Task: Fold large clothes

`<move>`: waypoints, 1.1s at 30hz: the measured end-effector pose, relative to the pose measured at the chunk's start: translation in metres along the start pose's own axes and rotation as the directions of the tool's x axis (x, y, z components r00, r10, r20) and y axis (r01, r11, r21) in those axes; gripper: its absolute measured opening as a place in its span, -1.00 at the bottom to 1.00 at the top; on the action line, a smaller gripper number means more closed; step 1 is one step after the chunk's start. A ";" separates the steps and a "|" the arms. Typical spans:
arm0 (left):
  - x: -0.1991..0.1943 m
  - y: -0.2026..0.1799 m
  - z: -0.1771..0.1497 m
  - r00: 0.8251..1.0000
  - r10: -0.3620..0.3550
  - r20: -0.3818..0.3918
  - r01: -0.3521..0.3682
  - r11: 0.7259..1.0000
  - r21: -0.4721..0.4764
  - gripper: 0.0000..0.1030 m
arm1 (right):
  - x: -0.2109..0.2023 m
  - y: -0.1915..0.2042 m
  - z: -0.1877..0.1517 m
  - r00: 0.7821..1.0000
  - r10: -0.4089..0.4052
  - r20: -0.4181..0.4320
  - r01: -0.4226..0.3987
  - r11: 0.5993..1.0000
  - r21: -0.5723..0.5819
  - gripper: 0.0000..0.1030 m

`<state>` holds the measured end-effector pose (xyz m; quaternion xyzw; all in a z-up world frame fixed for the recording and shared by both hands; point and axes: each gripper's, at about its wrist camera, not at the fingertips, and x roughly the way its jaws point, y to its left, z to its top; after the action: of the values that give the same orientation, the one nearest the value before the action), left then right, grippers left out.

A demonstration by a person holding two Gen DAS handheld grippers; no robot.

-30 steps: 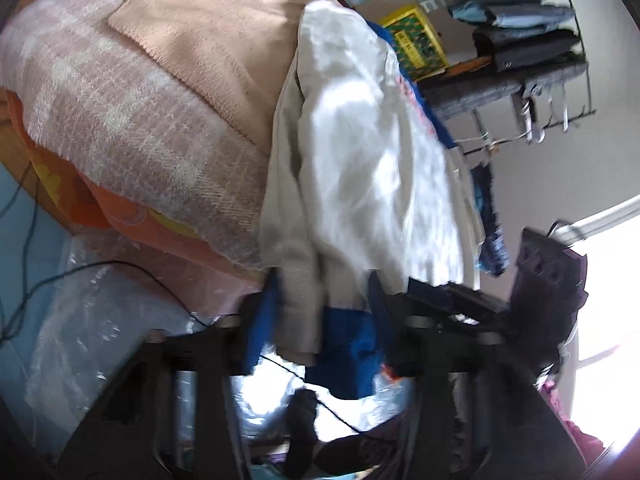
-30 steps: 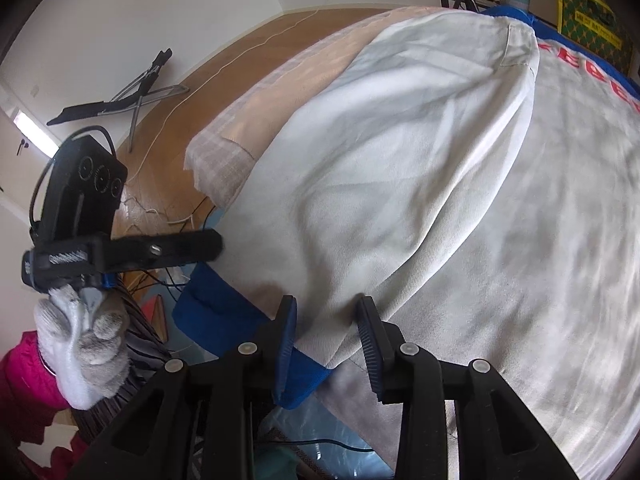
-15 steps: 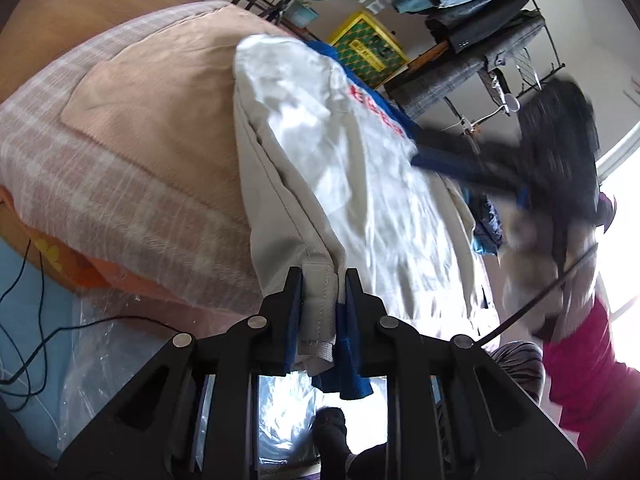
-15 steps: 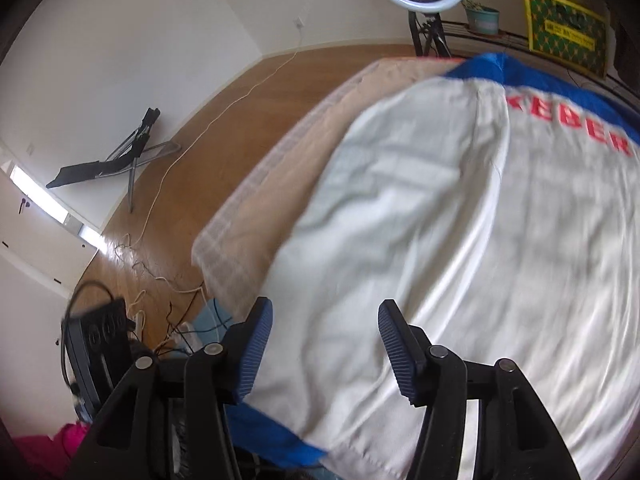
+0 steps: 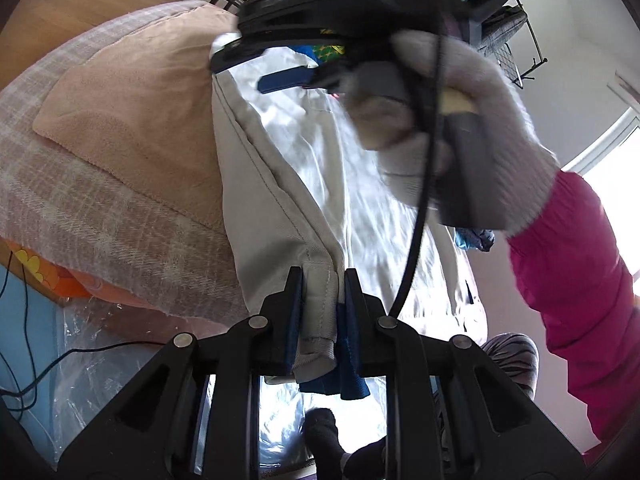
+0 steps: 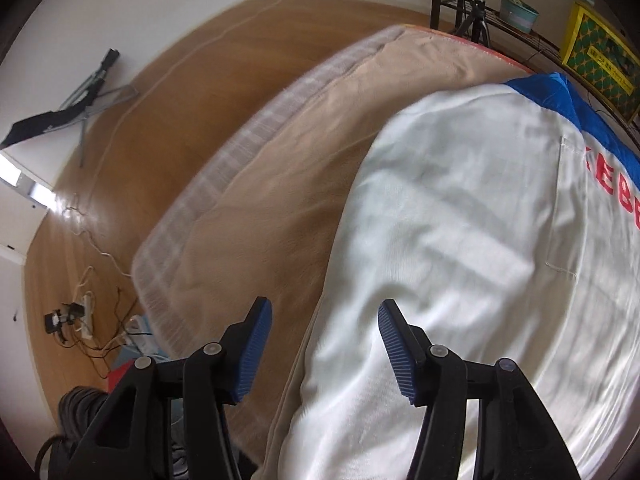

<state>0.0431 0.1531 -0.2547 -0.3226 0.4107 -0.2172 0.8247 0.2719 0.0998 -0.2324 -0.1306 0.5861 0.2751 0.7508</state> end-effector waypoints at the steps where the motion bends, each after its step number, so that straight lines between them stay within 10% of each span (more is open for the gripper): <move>1: 0.002 0.000 0.002 1.000 -0.001 0.000 0.001 1.000 0.000 -0.65 | 0.006 0.001 0.002 1.000 -0.017 -0.008 0.017 1.000 -0.006 0.13; 10: 0.008 0.004 0.006 1.000 -0.011 -0.008 0.011 1.000 0.007 -0.65 | 0.043 0.005 0.022 0.986 -0.162 -0.045 0.160 0.985 -0.059 -0.12; 17: 0.013 -0.005 0.008 1.000 -0.009 -0.016 0.009 1.000 0.024 -0.65 | 0.047 -0.002 0.023 0.980 -0.200 -0.026 0.197 0.978 -0.069 -0.72; 33: 0.022 -0.053 0.010 0.999 0.027 -0.044 -0.020 0.988 0.155 -0.66 | -0.027 -0.079 -0.008 0.972 0.100 0.215 -0.143 0.970 0.195 -0.96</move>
<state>0.0589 0.1058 -0.2248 -0.2478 0.4155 -0.2460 0.8399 0.3058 0.0240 -0.2189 0.0142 0.5390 0.2696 0.7979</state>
